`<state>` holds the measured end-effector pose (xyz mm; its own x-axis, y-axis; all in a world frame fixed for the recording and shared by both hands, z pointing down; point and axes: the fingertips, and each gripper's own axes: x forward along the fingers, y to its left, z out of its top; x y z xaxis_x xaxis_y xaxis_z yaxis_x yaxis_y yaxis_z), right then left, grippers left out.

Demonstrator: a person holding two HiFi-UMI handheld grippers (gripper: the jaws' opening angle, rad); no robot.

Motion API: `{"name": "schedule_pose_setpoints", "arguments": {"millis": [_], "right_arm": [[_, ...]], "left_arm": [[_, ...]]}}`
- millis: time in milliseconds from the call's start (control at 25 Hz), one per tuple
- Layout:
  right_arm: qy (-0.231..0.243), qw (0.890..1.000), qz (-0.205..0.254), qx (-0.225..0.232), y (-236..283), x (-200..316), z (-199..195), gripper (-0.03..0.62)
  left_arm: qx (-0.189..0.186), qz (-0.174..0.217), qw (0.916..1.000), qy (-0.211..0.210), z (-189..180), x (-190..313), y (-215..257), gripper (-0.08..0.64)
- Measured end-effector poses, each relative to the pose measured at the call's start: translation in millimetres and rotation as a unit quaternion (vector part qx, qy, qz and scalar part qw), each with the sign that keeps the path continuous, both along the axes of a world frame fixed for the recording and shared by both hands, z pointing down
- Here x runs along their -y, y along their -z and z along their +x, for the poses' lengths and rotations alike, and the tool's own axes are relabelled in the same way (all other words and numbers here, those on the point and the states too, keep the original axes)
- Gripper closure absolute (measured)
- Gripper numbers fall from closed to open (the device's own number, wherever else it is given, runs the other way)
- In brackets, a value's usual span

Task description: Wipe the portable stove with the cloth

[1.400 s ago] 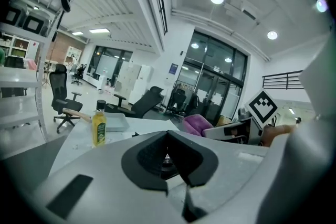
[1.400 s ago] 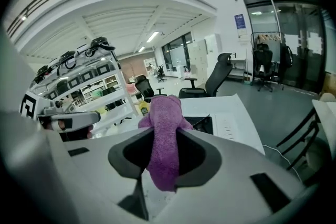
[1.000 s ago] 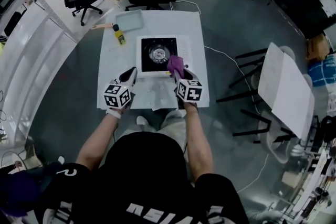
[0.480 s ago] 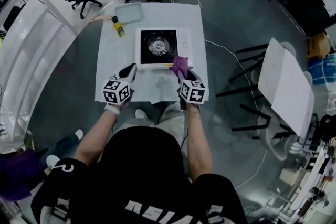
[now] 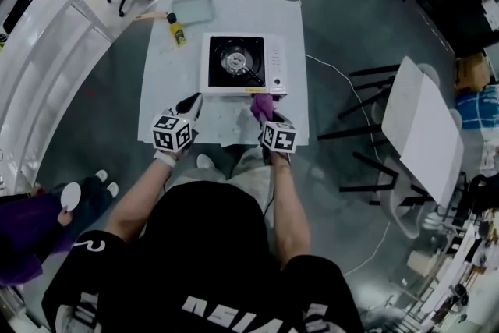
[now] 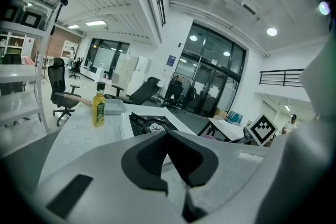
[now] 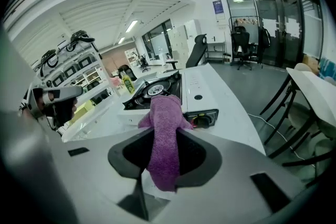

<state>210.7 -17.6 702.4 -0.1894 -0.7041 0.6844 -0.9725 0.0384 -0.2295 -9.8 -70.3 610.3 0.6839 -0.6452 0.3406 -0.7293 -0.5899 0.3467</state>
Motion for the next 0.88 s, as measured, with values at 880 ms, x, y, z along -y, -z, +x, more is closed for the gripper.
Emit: {"name": "schedule_pose_setpoints", "arguments": {"millis": [880], "right_arm": [[0.01, 0.999, -0.051, -0.007, -51, -14, -4, 0.422]], "left_arm": [[0.007, -0.005, 1.0, -0.004, -7, -3, -10, 0.561]]}}
